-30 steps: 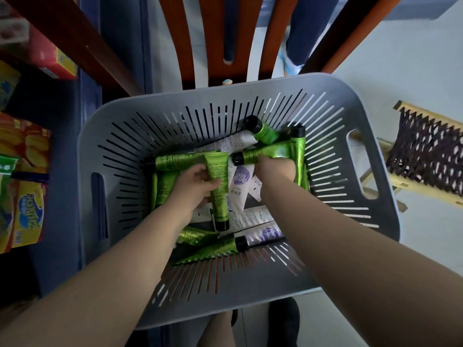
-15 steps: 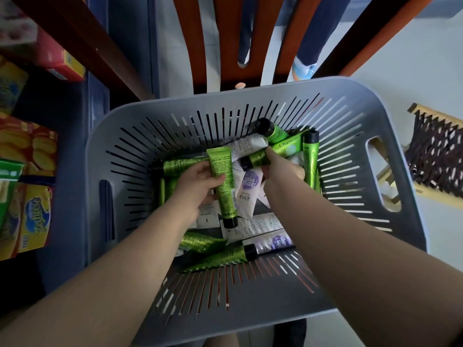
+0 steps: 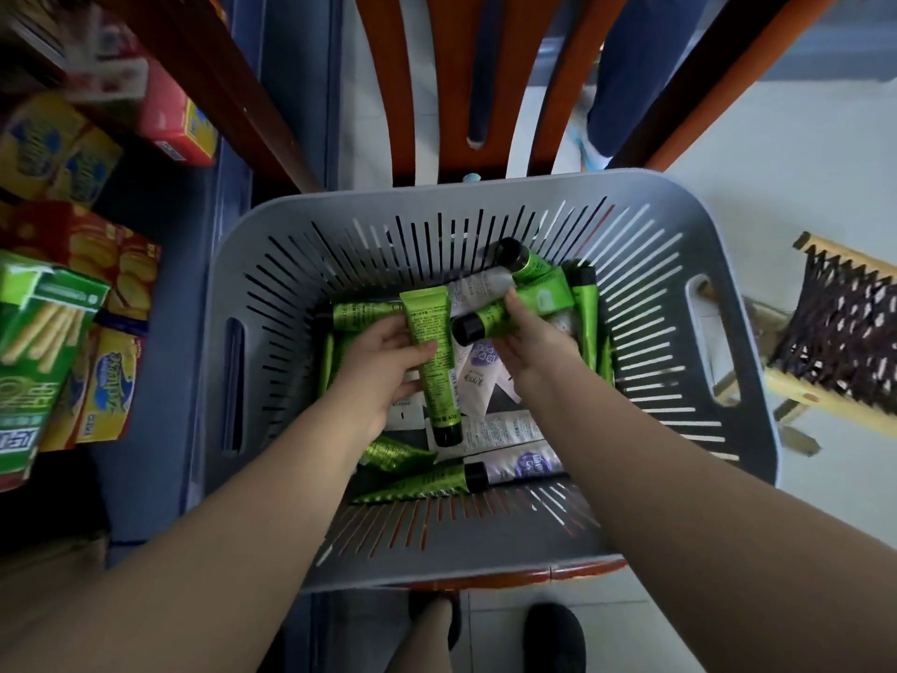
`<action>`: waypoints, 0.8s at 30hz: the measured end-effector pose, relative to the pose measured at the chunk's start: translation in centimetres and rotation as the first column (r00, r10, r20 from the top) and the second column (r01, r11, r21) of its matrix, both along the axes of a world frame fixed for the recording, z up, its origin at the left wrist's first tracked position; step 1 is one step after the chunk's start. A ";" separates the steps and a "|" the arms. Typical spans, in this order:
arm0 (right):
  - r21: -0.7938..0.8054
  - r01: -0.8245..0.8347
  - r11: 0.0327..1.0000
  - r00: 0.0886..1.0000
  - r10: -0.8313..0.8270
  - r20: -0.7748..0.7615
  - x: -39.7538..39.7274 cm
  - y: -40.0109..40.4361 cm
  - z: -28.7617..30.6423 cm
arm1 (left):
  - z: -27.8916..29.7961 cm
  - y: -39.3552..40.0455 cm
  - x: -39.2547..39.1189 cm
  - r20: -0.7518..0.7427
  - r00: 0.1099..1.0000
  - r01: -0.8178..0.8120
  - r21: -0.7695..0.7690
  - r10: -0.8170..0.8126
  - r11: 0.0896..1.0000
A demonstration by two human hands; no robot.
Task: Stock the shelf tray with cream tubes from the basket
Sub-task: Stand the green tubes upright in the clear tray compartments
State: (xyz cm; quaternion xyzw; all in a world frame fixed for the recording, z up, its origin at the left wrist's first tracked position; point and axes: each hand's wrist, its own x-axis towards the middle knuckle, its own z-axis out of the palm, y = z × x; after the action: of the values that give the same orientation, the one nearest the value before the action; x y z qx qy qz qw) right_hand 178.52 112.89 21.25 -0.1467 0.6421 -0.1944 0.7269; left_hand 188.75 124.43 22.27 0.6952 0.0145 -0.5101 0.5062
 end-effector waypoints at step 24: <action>-0.816 -0.419 0.399 0.699 0.715 -0.009 -13.7 9.2 42.9 | 43.4 11.5 -12.3 0.422 0.882 -0.037 -0.387 0.212 0.921</action>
State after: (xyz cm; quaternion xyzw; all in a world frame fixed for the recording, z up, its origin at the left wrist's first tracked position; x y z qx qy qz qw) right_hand 164.79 122.13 64.20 -0.6175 0.2649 -0.2052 0.7116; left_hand 176.41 135.88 65.69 0.6855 -0.1549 -0.2922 0.6486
